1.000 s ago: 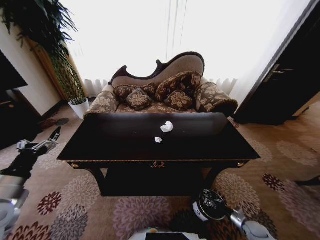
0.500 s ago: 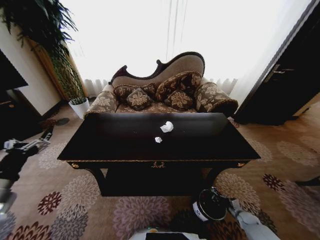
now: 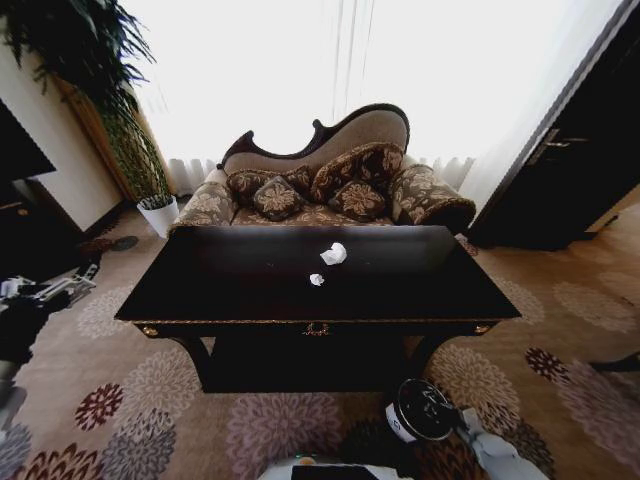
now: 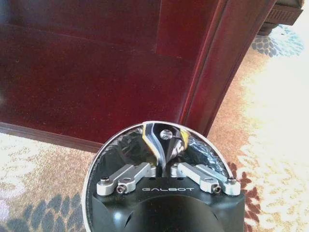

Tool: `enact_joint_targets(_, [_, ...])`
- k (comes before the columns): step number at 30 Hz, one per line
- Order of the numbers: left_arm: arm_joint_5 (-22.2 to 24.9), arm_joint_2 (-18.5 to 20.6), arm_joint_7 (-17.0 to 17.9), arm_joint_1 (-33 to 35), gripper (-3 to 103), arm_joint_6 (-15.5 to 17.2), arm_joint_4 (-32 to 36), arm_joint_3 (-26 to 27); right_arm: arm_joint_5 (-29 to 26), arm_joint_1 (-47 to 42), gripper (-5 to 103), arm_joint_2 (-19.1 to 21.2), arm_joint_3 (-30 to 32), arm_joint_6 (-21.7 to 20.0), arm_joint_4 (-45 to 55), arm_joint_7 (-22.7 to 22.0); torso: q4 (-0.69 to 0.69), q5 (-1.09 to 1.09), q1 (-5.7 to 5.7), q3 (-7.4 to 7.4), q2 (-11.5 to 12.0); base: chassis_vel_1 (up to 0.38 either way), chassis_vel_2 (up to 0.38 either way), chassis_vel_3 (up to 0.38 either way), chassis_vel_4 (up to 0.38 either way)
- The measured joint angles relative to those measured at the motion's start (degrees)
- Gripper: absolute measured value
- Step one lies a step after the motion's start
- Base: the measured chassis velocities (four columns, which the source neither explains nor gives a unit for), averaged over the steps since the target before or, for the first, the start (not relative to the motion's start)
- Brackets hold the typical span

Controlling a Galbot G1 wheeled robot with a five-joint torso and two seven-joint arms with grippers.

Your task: Move to the front of the table and place the trash on the table into the trash bin.

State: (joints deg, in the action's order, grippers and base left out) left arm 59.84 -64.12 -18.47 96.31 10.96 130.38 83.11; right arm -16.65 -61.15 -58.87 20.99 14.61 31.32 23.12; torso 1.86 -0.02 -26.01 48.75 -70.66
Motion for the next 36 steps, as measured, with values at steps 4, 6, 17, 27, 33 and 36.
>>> enact_joint_targets(4, [-0.05, -0.10, -0.02, 0.14, 100, 0.00, 0.13, -0.04, 0.21, -0.37, 24, -0.12, 0.16, -0.04, 0.37, 0.55, 0.00, 0.00, 0.00, 0.00, 0.00, 0.000, 0.000, 0.000, 0.000])
enact_joint_targets(6, [-0.05, -0.11, -0.02, 0.17, 100, 0.00, 0.13, -0.03, 0.22, -0.59, 29, -0.20, 0.20, -0.12, 0.69, 0.73, 0.00, 0.00, 0.00, 0.00, 0.00, 0.000, 0.000, 0.000, 0.000])
enact_joint_targets(17, [-0.28, -0.42, -0.07, -0.37, 100, -0.01, -0.16, -0.66, 0.24, -4.37, 68, -0.29, 0.90, -0.01, 6.39, 3.79, 0.00, 0.00, 0.00, 0.00, 0.00, 0.000, 0.000, 0.000, 0.000])
enact_joint_targets(27, [-1.23, -0.98, -0.09, -1.67, 100, -0.05, -0.95, -2.42, -6.21, -10.43, 100, 0.60, 4.65, 10.25, 16.37, 33.50, 0.00, 0.00, 0.00, 0.00, 0.00, 0.000, 0.000, 0.000, 0.000])
enact_joint_targets(33, [-1.53, -1.23, -0.14, -1.95, 100, -0.09, -0.98, -2.94, -11.49, -15.79, 100, -0.34, 5.69, 10.96, 29.09, 38.52, 0.01, 0.00, 0.01, 0.00, -0.01, 0.000, 0.000, 0.000, 0.000])
enact_joint_targets(36, [-1.53, -1.22, -0.17, -1.90, 100, -0.16, -1.06, -2.91, -13.16, -18.73, 100, -0.65, 6.89, 10.57, 37.11, 39.66, 0.00, -0.01, 0.01, 0.00, -0.01, 0.000, 0.000, 0.000, 0.000])
